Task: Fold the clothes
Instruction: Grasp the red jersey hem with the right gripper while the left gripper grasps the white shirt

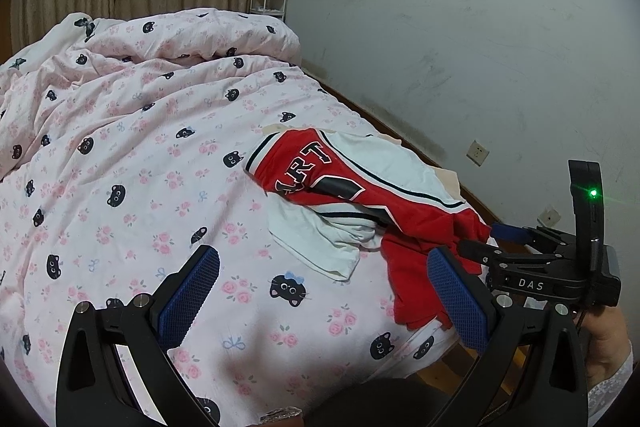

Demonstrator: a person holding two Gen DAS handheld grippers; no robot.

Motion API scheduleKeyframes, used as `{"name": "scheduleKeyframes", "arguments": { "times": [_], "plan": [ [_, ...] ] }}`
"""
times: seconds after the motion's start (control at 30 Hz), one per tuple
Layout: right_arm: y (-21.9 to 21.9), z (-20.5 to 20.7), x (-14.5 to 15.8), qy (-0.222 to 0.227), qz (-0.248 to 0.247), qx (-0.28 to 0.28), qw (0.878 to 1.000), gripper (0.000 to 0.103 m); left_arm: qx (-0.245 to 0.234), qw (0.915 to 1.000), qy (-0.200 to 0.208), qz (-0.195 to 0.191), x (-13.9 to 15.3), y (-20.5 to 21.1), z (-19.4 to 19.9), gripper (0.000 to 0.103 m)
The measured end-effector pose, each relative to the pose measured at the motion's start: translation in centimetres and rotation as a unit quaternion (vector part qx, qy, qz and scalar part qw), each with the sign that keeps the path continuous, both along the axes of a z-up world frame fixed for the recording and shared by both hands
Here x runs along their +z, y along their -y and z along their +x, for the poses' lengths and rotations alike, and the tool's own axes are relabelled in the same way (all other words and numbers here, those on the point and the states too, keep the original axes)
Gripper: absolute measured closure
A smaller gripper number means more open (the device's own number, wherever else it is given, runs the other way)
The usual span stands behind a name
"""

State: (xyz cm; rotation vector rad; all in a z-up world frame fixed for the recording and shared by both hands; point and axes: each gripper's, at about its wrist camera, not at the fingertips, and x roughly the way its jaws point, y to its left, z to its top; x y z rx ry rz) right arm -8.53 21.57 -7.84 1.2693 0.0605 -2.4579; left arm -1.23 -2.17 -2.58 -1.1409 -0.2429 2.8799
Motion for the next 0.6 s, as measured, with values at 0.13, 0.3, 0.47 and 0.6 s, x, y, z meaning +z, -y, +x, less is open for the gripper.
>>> {"name": "scheduleKeyframes", "arguments": {
  "times": [0.13,0.3,0.47,0.6],
  "plan": [
    [0.3,-0.7,-0.9,0.015,-0.004,0.008,1.0,0.066,0.001,1.0,0.005,0.003,-0.4,0.2,-0.4,0.001],
    [-0.2,-0.9,-1.0,0.013,-0.026,0.001,1.0,0.089,0.002,0.9999,0.009,0.006,-0.7,0.5,-0.8,0.001],
    [-0.2,0.1,0.4,-0.009,-0.052,0.016,0.999,0.092,-0.016,0.9997,0.016,0.003,-0.3,0.2,-2.6,0.001],
    [0.2,1.4,0.8,-0.003,-0.093,0.046,0.995,0.093,-0.045,0.9989,0.015,0.0,0.8,-1.3,-5.1,0.001]
  ]
}}
